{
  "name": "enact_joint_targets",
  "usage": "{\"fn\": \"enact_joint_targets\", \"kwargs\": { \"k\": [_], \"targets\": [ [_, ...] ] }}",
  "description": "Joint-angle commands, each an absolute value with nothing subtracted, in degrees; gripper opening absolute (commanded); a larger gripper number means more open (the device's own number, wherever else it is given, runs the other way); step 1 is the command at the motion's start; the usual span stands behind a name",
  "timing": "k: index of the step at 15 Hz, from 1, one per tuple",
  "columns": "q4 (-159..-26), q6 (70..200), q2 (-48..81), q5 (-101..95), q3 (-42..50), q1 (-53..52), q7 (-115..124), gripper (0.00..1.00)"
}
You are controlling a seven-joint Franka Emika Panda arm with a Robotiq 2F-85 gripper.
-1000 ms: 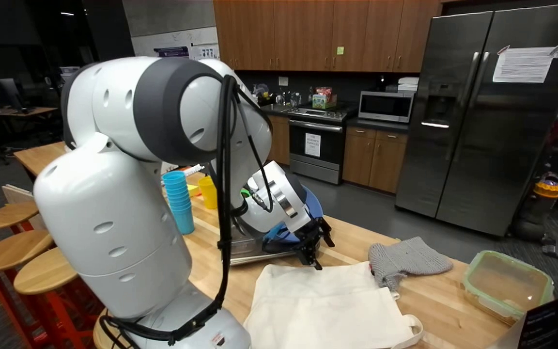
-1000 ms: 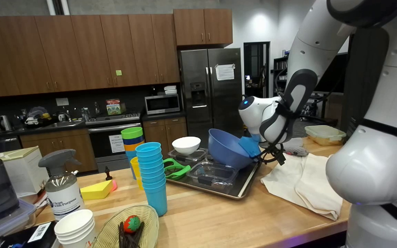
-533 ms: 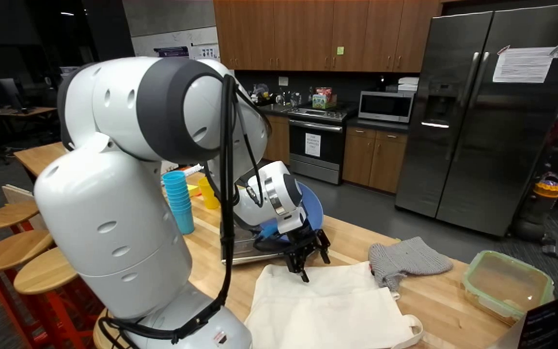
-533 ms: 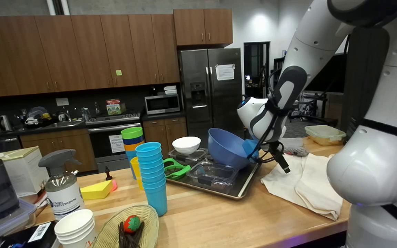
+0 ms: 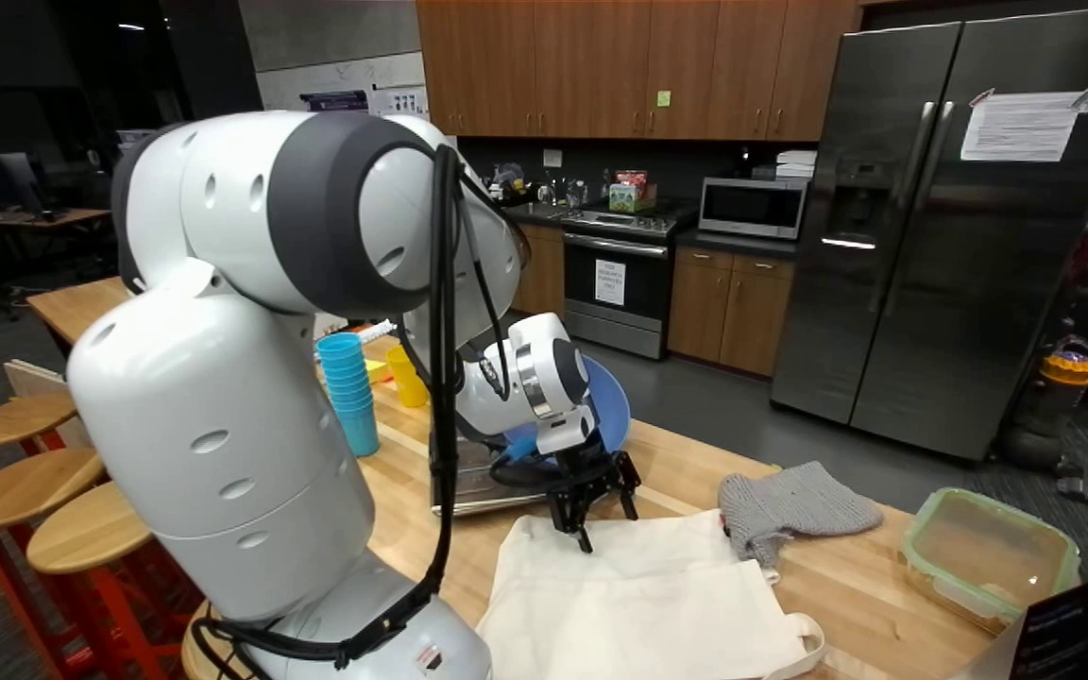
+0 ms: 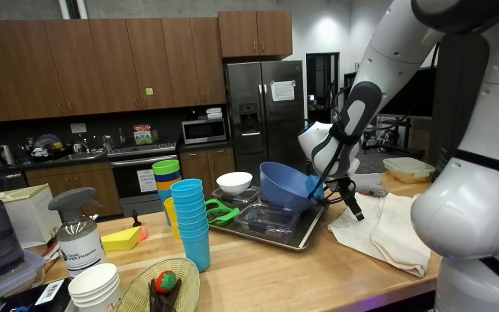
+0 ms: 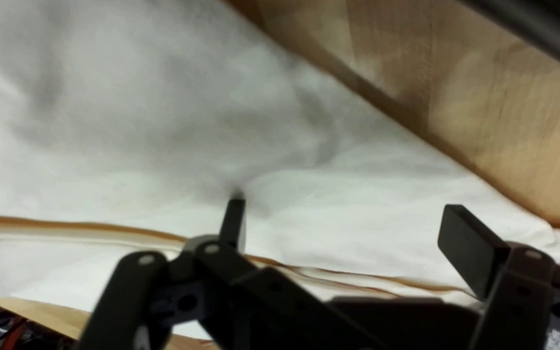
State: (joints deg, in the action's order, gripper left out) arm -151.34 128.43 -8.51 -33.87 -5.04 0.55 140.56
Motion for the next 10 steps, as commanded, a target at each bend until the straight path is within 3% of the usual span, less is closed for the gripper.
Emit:
{"fn": "enact_joint_targets", "kwargs": {
  "k": [1,10],
  "targets": [
    [-151.31,128.34,-8.50,-33.79,-5.03,0.51,140.48,1.00],
    [-150.77,125.88,-8.18,-28.53,-4.90,-0.05,138.39,1.00]
  ]
}}
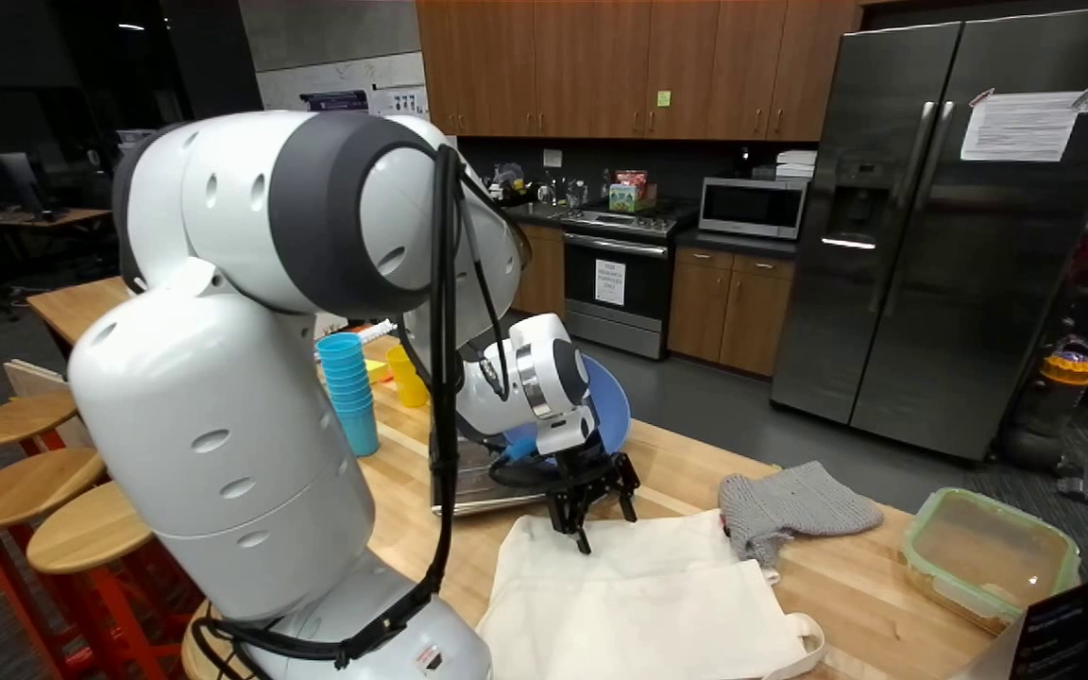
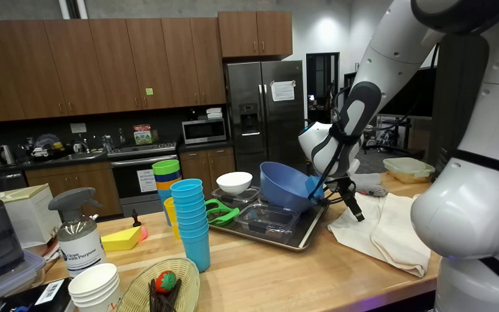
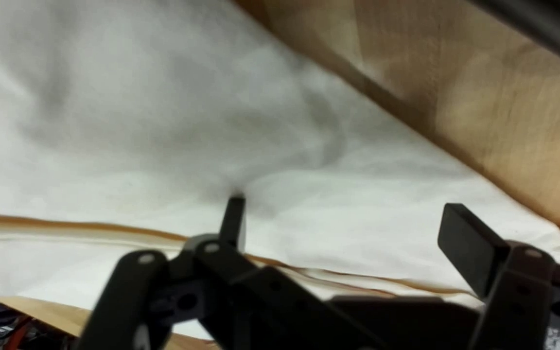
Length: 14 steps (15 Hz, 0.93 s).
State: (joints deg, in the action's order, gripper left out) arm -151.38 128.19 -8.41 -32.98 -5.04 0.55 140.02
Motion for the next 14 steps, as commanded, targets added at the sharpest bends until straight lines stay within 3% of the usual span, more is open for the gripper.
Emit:
{"fn": "enact_joint_targets", "kwargs": {
  "k": [1,11,12,14],
  "targets": [
    [-150.60,124.67,-8.11,-26.59,-4.97,-0.09,137.79,1.00],
    [-148.93,118.59,-8.02,-16.89,-5.14,-0.34,137.80,1.00],
    [-148.92,118.74,-8.05,-16.91,-5.15,-0.33,137.71,0.75],
    [-148.76,118.51,-8.02,-17.06,-5.21,-0.33,137.80,0.68]
  ]
}}
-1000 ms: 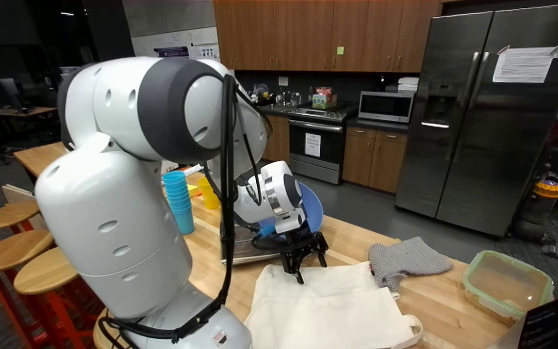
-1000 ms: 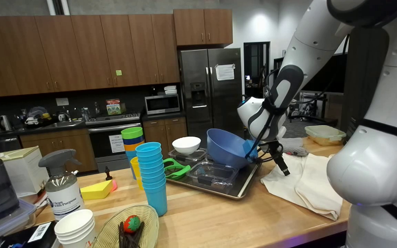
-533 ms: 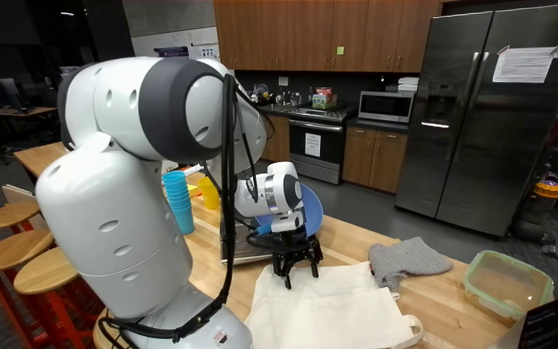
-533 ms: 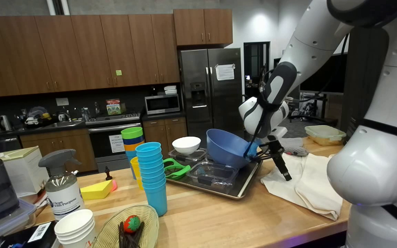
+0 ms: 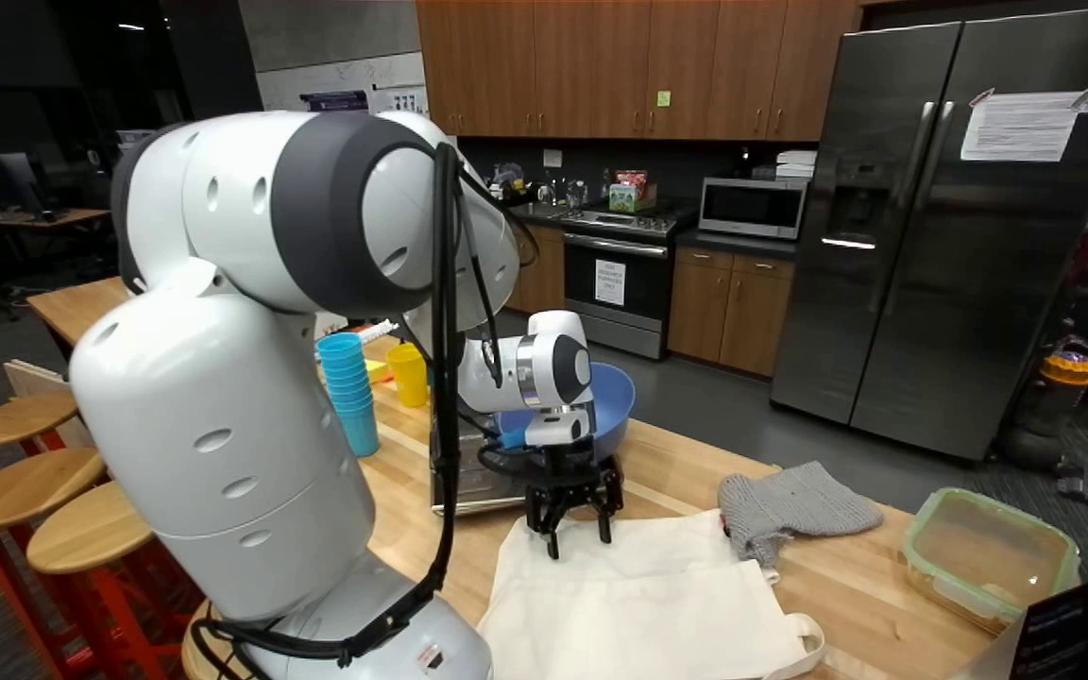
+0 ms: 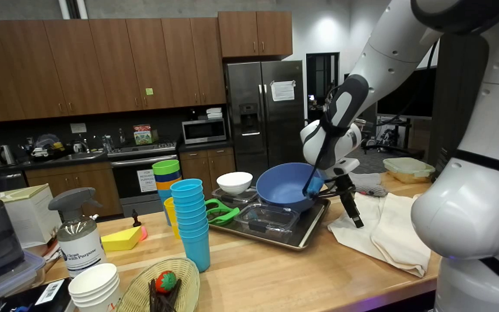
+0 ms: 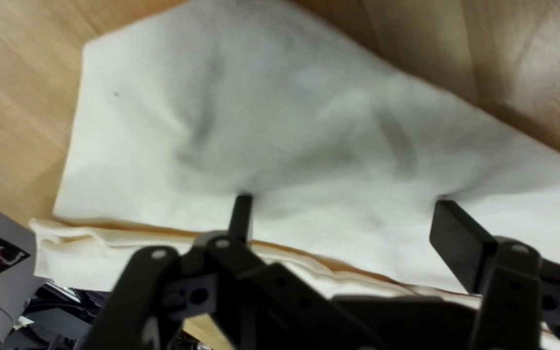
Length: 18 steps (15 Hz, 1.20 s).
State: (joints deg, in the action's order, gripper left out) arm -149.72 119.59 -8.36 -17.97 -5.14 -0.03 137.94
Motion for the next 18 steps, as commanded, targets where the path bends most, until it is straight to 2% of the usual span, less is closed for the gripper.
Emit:
{"fn": "enact_joint_targets", "kwargs": {
  "k": [1,9,13,14,15,18],
  "targets": [
    [-148.72,118.36,-8.00,-17.15,-5.22,-0.32,137.80,0.62],
    [-148.21,116.80,-7.91,-17.74,-5.38,-0.29,138.51,0.01],
    [-147.84,114.76,-7.87,-16.92,-5.33,-0.56,136.54,0.00],
    [-147.72,113.82,-7.85,-17.14,-5.37,-0.67,135.85,0.26],
    [-148.88,116.05,-8.31,-17.95,-5.20,-0.35,137.37,0.02],
    [-148.67,115.05,-8.30,-17.95,-5.28,-0.55,136.72,0.20]
  ]
}}
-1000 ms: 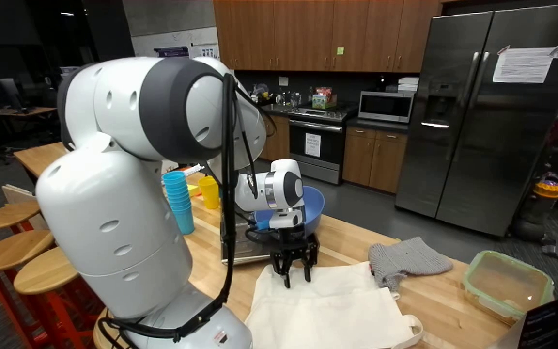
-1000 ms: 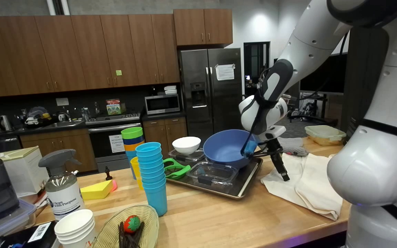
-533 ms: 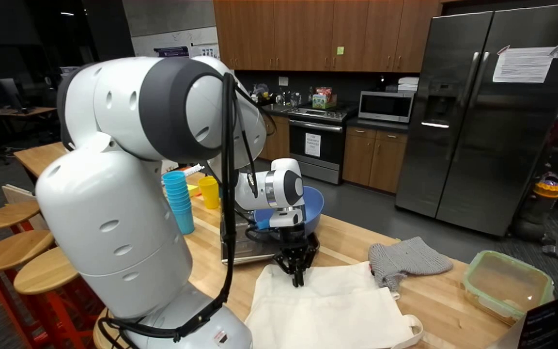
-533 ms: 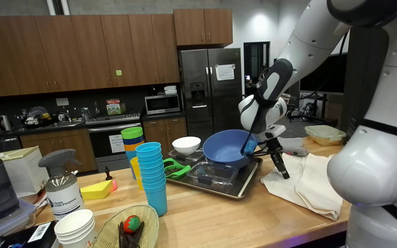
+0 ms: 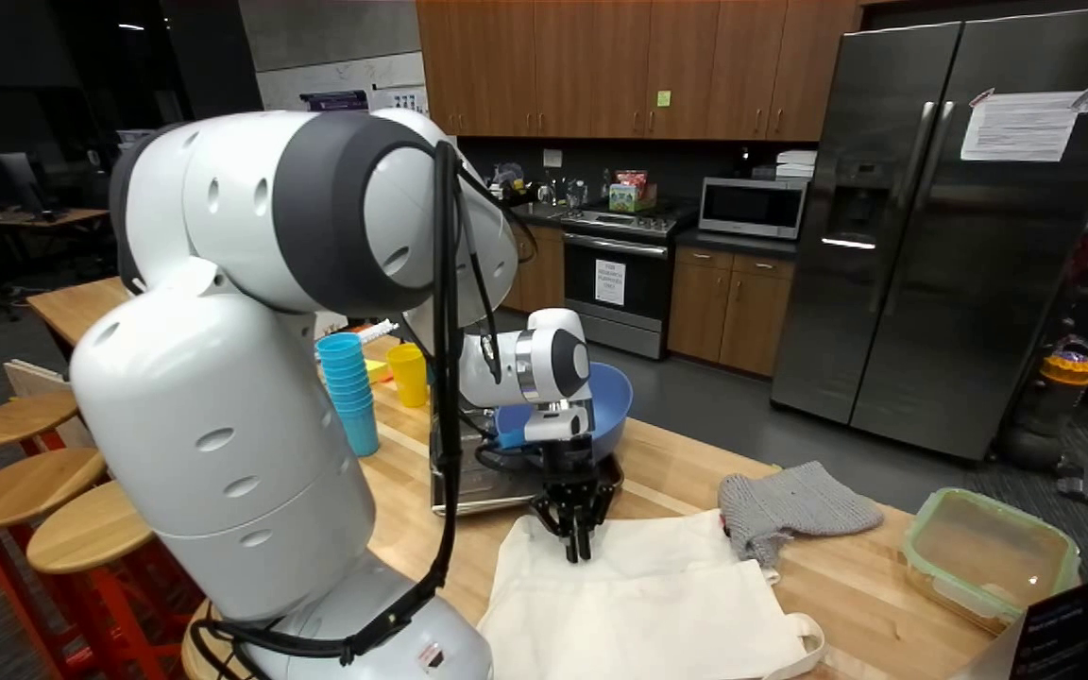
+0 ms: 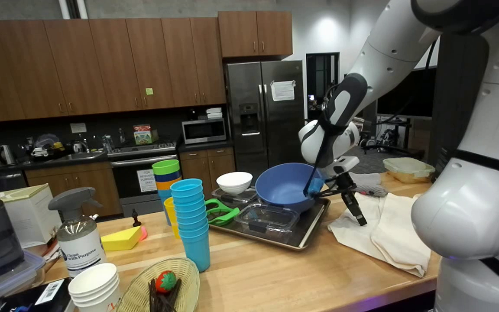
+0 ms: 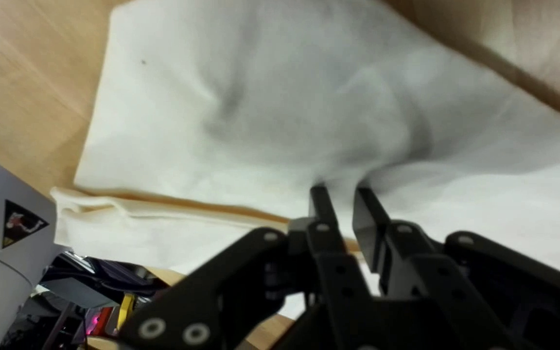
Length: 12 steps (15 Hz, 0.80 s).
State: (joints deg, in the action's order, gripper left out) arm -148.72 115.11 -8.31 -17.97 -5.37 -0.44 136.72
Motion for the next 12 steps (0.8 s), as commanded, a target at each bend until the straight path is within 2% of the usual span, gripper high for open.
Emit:
{"fn": "enact_joint_targets", "kwargs": {
  "k": [1,6,7,9,12],
  "targets": [
    [-148.62,114.95,-8.28,-17.95,-5.29,-0.55,136.66,0.26],
    [-148.43,114.81,-8.00,-17.96,-5.26,-0.58,136.62,0.26],
    [-148.40,114.81,-7.93,-17.96,-5.26,-0.59,136.62,0.51],
    [-148.22,114.65,-7.82,-16.60,-5.10,-0.70,135.88,0.57],
    [-147.58,112.70,-7.48,-15.69,-5.18,-0.77,136.29,0.75]
  ]
}}
